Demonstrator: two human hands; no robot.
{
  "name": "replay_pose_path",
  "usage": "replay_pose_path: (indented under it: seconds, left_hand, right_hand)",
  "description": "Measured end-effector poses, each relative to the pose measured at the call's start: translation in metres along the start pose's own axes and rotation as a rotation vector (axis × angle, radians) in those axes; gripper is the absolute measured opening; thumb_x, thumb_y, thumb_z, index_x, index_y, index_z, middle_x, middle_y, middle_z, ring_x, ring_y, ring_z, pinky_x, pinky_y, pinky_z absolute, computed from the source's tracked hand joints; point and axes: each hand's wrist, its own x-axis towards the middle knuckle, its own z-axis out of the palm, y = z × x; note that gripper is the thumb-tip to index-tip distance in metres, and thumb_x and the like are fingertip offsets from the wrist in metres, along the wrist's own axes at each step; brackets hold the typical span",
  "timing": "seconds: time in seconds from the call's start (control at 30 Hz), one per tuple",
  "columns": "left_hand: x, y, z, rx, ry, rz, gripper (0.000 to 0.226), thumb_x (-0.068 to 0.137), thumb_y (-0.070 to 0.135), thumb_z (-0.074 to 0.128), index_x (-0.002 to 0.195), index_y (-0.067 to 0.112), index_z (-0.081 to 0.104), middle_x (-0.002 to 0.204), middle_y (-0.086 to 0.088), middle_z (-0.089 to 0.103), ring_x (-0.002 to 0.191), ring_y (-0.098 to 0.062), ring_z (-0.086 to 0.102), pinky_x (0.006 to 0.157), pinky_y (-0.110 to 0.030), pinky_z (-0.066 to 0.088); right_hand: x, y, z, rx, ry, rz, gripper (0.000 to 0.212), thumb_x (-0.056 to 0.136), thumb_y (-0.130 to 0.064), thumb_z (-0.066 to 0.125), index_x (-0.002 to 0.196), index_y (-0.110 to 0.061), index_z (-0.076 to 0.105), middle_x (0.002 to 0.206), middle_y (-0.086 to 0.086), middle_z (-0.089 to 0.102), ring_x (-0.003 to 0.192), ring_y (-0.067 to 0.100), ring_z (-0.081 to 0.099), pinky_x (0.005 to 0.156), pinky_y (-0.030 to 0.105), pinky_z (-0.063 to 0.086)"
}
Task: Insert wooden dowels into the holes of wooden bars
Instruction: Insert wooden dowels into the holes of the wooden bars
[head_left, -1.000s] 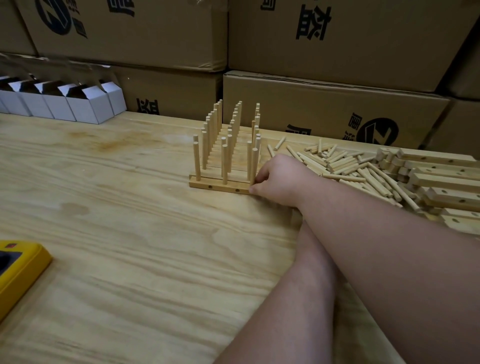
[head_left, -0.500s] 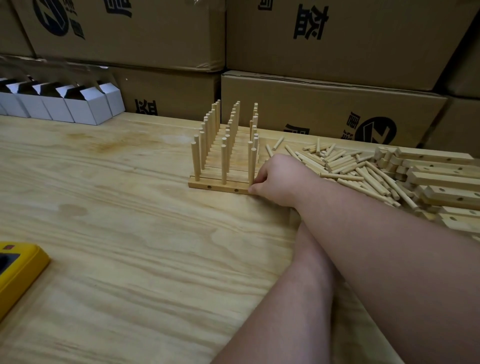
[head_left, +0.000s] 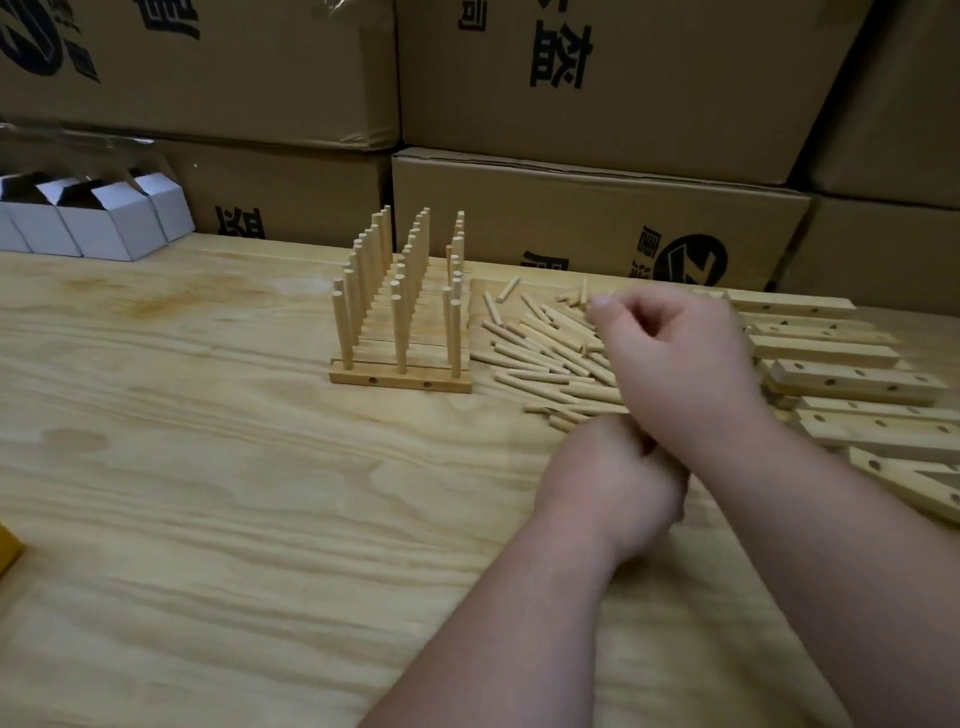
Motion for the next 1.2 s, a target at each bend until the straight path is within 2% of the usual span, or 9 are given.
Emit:
replay_pose_path:
  seconds: [0.1, 0.23, 0.33, 0.43, 0.6, 0.73, 0.9, 1.03, 1.2]
  left_hand:
    - [-0.001, 0.002, 0.002, -0.222, 0.079, -0.047, 0.039, 0.079, 0.042, 0.048, 0.047, 0.021, 0.055, 0.041, 0.002, 0.050, 0.047, -0.021, 0.051, 0.058, -0.035, 0.047]
    - [0.002, 0.007, -0.001, -0.419, 0.153, -0.063, 0.045, 0.086, 0.035, 0.054, 0.047, 0.022, 0.035, 0.047, 0.005, 0.028, 0.044, -0.017, 0.025, 0.047, -0.028, 0.020]
    - [0.001, 0.009, -0.001, -0.457, 0.156, -0.056, 0.048, 0.103, 0.020, 0.051, 0.062, 0.022, 0.026, 0.052, 0.002, 0.022, 0.044, -0.014, 0.020, 0.041, -0.021, 0.016]
    - [0.000, 0.010, -0.002, -0.469, 0.170, -0.022, 0.043, 0.106, 0.021, 0.045, 0.064, 0.013, 0.035, 0.050, -0.002, 0.024, 0.041, -0.013, 0.022, 0.038, -0.019, 0.019]
    - [-0.001, 0.009, -0.002, -0.429, 0.180, -0.007, 0.046, 0.106, 0.028, 0.043, 0.067, 0.004, 0.047, 0.047, -0.005, 0.028, 0.036, -0.012, 0.026, 0.038, -0.018, 0.021]
    - [0.000, 0.007, -0.001, -0.421, 0.183, 0.001, 0.047, 0.106, 0.028, 0.042, 0.064, 0.008, 0.048, 0.044, -0.002, 0.030, 0.035, -0.011, 0.028, 0.037, -0.017, 0.021]
    - [0.001, 0.005, -0.002, -0.410, 0.193, 0.009, 0.049, 0.107, 0.031, 0.040, 0.063, 0.012, 0.050, 0.044, -0.002, 0.031, 0.035, -0.011, 0.027, 0.036, -0.018, 0.022]
    - [0.001, 0.005, -0.002, -0.399, 0.195, 0.019, 0.054, 0.107, 0.032, 0.039, 0.056, 0.020, 0.054, 0.043, -0.001, 0.033, 0.036, -0.012, 0.029, 0.035, -0.020, 0.024]
    - [0.001, 0.006, -0.002, -0.414, 0.219, 0.031, 0.055, 0.108, 0.031, 0.038, 0.056, 0.020, 0.054, 0.043, -0.003, 0.032, 0.036, -0.013, 0.029, 0.036, -0.019, 0.024]
  right_hand:
    - [-0.039, 0.031, -0.042, 0.031, 0.111, 0.160, 0.027, 0.096, -0.038, 0.058, 0.077, -0.027, 0.073, 0.071, -0.016, 0.067, 0.066, 0.002, 0.059, 0.055, 0.025, 0.044]
    - [-0.068, 0.075, -0.071, -0.092, 0.093, 0.371, 0.016, 0.094, -0.032, 0.062, 0.087, -0.026, 0.075, 0.066, -0.015, 0.065, 0.071, -0.015, 0.055, 0.059, 0.022, 0.038]
    - [-0.067, 0.082, -0.071, -0.117, 0.122, 0.372, 0.013, 0.092, -0.029, 0.062, 0.085, -0.027, 0.073, 0.065, -0.018, 0.064, 0.072, -0.017, 0.054, 0.058, 0.018, 0.036]
    - [-0.064, 0.076, -0.056, -0.165, 0.043, 0.262, 0.012, 0.090, -0.030, 0.063, 0.080, -0.032, 0.070, 0.069, -0.025, 0.064, 0.074, -0.009, 0.057, 0.056, 0.018, 0.039]
    - [-0.059, 0.076, -0.047, -0.221, -0.006, 0.211, 0.013, 0.088, -0.033, 0.060, 0.079, -0.032, 0.069, 0.063, -0.016, 0.062, 0.068, 0.004, 0.059, 0.065, 0.025, 0.045]
    - [-0.059, 0.074, -0.054, -0.373, 0.125, 0.131, 0.018, 0.087, -0.035, 0.055, 0.090, -0.031, 0.072, 0.096, -0.012, 0.062, 0.101, 0.017, 0.054, 0.098, 0.042, 0.033]
    - [-0.055, 0.075, -0.057, -0.563, 0.046, 0.351, 0.051, 0.080, -0.047, 0.054, 0.129, -0.033, 0.052, 0.152, 0.007, 0.023, 0.144, 0.030, 0.012, 0.118, 0.051, 0.009]
    - [-0.058, 0.081, -0.053, -0.590, -0.093, 0.425, 0.068, 0.080, -0.050, 0.052, 0.143, -0.027, 0.036, 0.159, 0.010, 0.010, 0.146, 0.032, 0.004, 0.120, 0.051, 0.003]
    - [-0.066, 0.071, -0.042, -0.549, -0.131, 0.342, 0.066, 0.080, -0.053, 0.052, 0.141, -0.031, 0.036, 0.156, 0.004, 0.013, 0.144, 0.028, 0.011, 0.116, 0.049, 0.016]
